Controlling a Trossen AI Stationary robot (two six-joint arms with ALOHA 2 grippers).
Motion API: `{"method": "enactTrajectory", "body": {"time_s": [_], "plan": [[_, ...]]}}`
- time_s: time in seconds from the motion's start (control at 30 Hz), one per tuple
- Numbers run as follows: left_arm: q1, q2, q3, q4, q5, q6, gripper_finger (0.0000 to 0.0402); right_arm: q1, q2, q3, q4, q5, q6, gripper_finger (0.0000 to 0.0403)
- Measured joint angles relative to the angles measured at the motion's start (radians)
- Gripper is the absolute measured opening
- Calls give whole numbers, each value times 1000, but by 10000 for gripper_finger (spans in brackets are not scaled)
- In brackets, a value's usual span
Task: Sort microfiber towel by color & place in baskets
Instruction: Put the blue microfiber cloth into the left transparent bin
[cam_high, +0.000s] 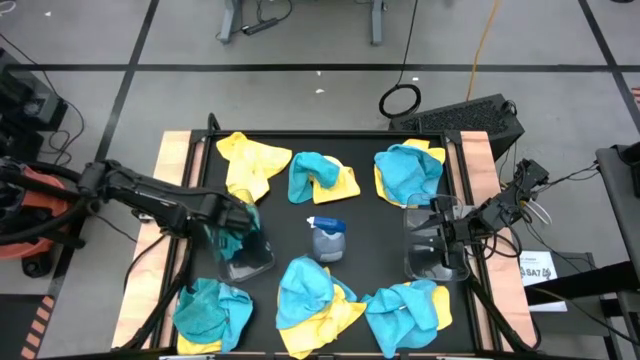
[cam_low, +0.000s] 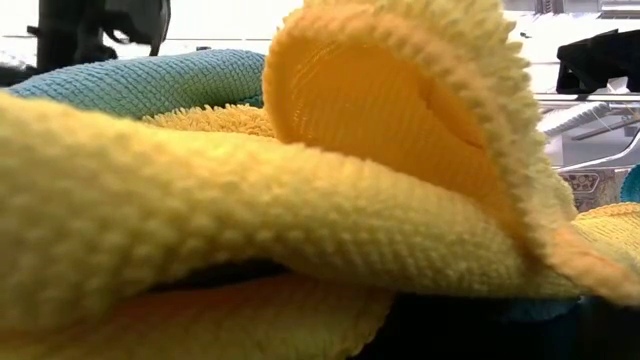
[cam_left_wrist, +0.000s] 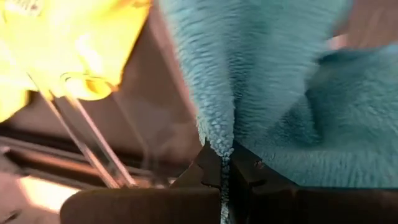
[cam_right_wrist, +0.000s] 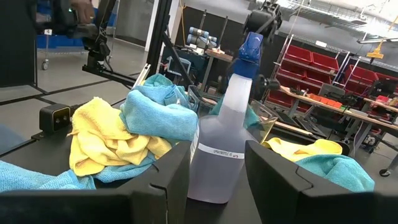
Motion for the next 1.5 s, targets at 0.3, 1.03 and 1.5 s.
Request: {"method": "enactTrajectory", "body": {"time_s": [0.3,1.03,1.5], "plan": [[67,35,-57,-8,-83,11,1,0,0,0,0,0,0,146],[241,91,-56,-119,-218,-129,23,0,0,0,0,0,0,146],[237,121,76,-170,-188,-145,217,0,0,0,0,0,0,146]]}}
